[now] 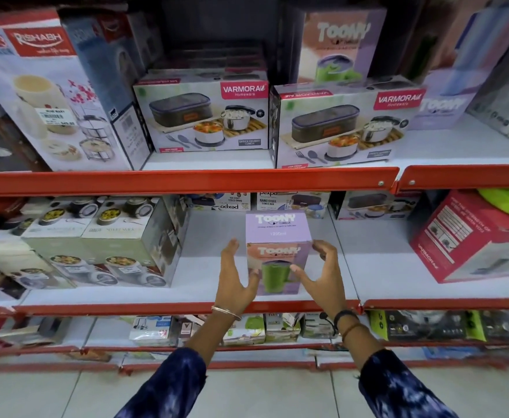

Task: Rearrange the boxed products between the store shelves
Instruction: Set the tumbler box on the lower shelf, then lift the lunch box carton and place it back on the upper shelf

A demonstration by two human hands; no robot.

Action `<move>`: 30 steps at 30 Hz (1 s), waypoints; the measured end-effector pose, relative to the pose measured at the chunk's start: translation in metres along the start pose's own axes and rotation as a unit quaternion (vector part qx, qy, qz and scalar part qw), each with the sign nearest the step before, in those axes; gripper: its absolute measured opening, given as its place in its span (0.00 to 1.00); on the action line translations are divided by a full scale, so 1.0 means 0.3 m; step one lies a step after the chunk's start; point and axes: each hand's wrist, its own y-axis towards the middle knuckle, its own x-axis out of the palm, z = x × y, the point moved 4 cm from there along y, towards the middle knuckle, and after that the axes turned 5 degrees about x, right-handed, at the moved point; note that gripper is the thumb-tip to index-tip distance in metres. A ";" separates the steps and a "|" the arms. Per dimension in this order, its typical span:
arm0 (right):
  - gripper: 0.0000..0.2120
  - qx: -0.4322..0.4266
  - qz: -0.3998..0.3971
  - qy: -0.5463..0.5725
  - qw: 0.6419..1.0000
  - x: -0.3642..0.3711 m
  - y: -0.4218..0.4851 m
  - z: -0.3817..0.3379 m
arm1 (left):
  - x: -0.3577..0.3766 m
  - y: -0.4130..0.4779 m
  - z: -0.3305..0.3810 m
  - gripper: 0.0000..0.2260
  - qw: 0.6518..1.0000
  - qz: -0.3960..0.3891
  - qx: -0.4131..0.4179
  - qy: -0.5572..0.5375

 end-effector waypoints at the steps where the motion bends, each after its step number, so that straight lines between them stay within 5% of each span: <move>1: 0.32 -0.018 0.029 0.010 0.999 -0.026 0.007 -0.031 | -0.017 0.009 0.035 0.26 0.999 0.040 0.028 0.008; 5: 0.21 -0.118 0.163 0.060 0.978 -0.168 0.085 -0.226 | -0.069 0.084 0.246 0.18 0.976 0.160 0.150 0.004; 9: 0.12 -0.167 0.276 0.092 0.942 -0.340 0.232 -0.413 | -0.094 0.217 0.488 0.18 0.959 0.157 0.235 -0.028; 11: 0.14 -0.153 0.310 0.091 0.934 -0.416 0.314 -0.463 | -0.094 0.307 0.559 0.20 0.969 0.130 0.207 -0.040; 17: 0.24 -0.011 0.238 0.014 0.971 -0.524 0.525 -0.444 | -0.053 0.520 0.601 0.24 0.995 0.055 0.072 -0.047; 20: 0.20 0.038 0.196 0.016 0.980 -0.534 0.570 -0.421 | -0.029 0.549 0.599 0.22 0.997 0.030 0.050 -0.050; 25: 0.16 -0.003 0.250 0.042 0.967 -0.573 0.538 -0.451 | -0.063 0.537 0.630 0.22 0.990 0.022 0.126 -0.051; 30: 0.13 -0.088 0.293 0.086 0.948 -0.586 0.459 -0.519 | -0.165 0.491 0.633 0.21 0.987 0.078 0.117 -0.072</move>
